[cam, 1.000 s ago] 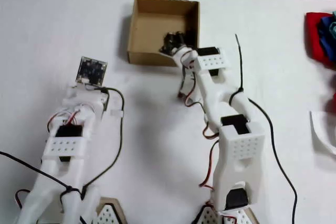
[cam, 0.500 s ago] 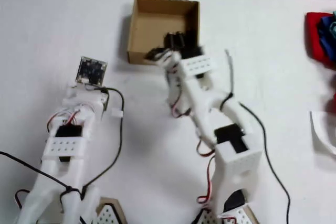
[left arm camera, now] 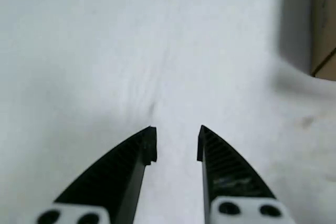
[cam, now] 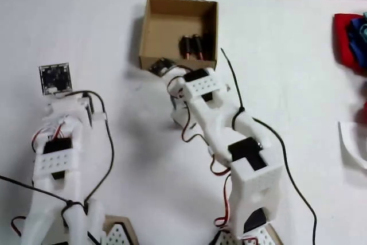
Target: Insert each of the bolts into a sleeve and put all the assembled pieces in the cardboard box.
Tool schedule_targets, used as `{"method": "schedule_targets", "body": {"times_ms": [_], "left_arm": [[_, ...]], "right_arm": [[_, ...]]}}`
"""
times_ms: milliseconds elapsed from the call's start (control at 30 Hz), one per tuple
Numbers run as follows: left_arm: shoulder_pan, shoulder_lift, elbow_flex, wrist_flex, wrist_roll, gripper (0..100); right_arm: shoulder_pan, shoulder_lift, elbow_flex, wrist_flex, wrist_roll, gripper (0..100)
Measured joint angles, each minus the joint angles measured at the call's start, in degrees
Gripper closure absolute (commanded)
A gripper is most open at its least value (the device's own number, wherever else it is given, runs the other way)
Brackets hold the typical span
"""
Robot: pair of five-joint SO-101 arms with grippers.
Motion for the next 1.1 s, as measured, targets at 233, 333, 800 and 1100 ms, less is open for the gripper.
{"method": "schedule_targets", "body": {"times_ms": [233, 333, 800, 1100], "left_arm": [[0.0, 0.0, 0.0, 0.0, 0.1, 85], [0.0, 0.0, 0.0, 0.0, 0.1, 85], [1.6, 0.0, -0.3, 0.8, -1.1, 85], [16.1, 1.8, -12.8, 20.2, -5.3, 85]], "right_arm": [[-0.3, -0.3, 0.3, -0.8, -0.1, 80.2], [-0.3, 1.3, 0.2, -1.4, -0.1, 90.6], [7.2, -12.1, -0.7, 5.0, 0.0, 97.6], [20.8, -40.1, 3.6, 9.9, 0.0, 97.6]]}}
